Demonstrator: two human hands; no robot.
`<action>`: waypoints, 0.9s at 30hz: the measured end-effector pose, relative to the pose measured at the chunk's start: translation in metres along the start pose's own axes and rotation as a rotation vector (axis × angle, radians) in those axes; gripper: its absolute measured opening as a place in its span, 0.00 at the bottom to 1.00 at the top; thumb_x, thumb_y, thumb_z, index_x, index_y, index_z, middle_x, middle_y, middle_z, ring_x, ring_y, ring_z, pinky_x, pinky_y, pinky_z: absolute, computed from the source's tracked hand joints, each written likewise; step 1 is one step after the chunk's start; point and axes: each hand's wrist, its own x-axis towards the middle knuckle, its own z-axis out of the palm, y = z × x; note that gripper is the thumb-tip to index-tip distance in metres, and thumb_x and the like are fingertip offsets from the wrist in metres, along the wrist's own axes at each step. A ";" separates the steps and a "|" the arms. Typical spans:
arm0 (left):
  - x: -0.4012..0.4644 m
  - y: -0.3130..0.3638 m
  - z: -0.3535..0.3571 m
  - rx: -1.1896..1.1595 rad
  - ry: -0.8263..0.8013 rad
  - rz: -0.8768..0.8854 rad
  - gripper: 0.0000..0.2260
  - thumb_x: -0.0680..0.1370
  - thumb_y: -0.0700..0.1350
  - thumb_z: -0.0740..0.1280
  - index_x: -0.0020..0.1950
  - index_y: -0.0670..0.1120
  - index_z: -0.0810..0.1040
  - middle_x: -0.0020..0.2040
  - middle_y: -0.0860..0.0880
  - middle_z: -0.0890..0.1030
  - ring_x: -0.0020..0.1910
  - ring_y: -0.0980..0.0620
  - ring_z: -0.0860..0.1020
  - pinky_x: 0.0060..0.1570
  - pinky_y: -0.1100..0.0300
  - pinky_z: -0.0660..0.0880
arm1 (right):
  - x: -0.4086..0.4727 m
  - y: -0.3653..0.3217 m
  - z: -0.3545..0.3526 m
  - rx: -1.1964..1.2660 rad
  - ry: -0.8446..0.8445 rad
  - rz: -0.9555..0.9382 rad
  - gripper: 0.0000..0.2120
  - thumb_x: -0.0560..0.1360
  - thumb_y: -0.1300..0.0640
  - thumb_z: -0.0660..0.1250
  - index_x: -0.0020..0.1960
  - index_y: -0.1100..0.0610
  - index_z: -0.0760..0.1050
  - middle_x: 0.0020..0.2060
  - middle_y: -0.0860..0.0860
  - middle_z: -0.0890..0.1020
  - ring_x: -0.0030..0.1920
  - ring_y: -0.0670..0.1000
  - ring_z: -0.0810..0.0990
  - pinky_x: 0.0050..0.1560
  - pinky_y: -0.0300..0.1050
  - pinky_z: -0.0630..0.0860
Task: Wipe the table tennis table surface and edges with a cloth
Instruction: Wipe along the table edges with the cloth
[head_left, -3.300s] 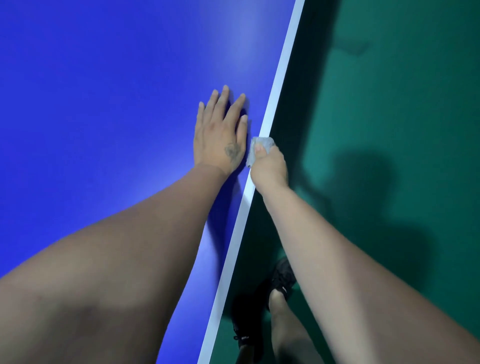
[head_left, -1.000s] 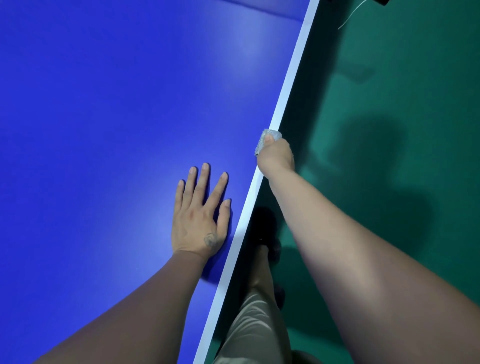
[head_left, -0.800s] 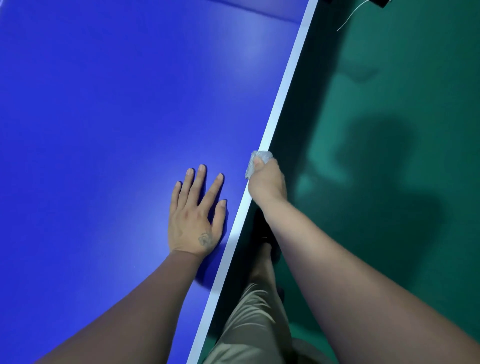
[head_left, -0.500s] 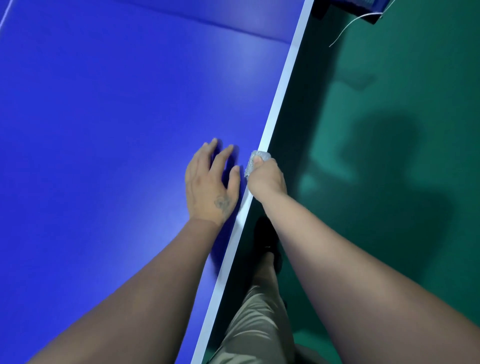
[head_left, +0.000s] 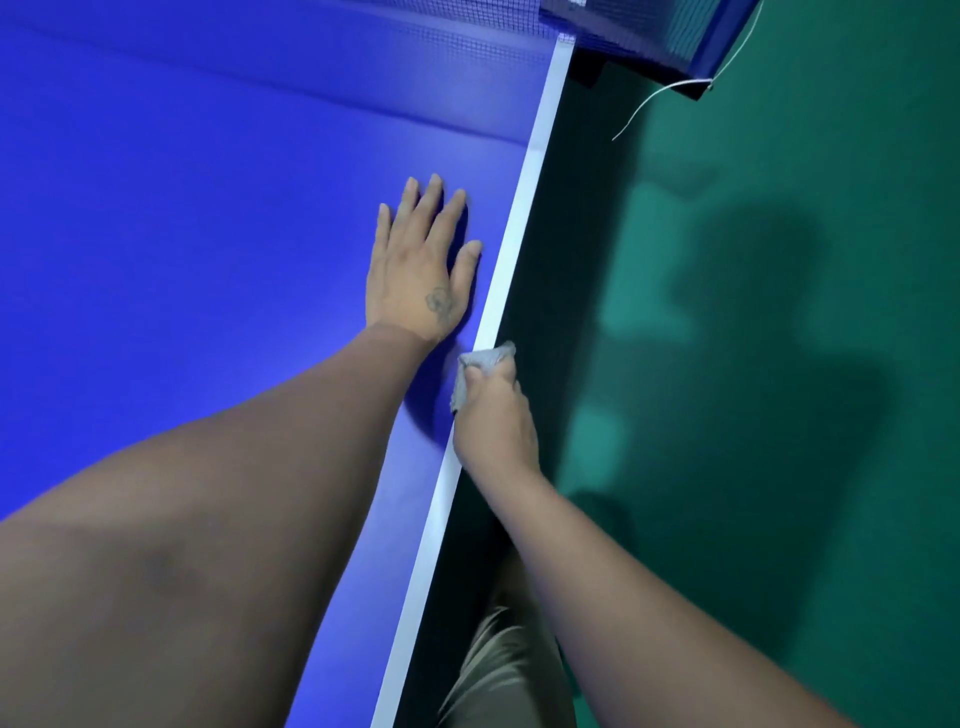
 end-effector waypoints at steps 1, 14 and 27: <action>0.002 0.002 0.002 0.030 -0.005 -0.005 0.26 0.89 0.58 0.53 0.86 0.50 0.64 0.87 0.47 0.60 0.87 0.44 0.53 0.85 0.43 0.47 | -0.002 0.001 0.000 0.006 0.004 -0.006 0.29 0.89 0.49 0.51 0.86 0.58 0.48 0.80 0.58 0.67 0.75 0.60 0.71 0.67 0.52 0.69; 0.006 0.002 0.008 0.035 0.066 0.006 0.21 0.90 0.49 0.53 0.84 0.52 0.68 0.86 0.48 0.62 0.86 0.46 0.56 0.84 0.42 0.52 | 0.128 -0.075 -0.067 0.098 0.047 0.088 0.19 0.89 0.48 0.53 0.72 0.58 0.68 0.63 0.56 0.82 0.60 0.60 0.82 0.50 0.48 0.72; 0.010 0.004 0.007 0.113 0.034 -0.020 0.24 0.87 0.45 0.53 0.84 0.50 0.67 0.86 0.47 0.62 0.87 0.45 0.56 0.84 0.41 0.53 | 0.089 -0.053 -0.043 0.043 0.027 0.034 0.29 0.89 0.50 0.50 0.86 0.56 0.46 0.81 0.57 0.66 0.76 0.60 0.71 0.68 0.52 0.70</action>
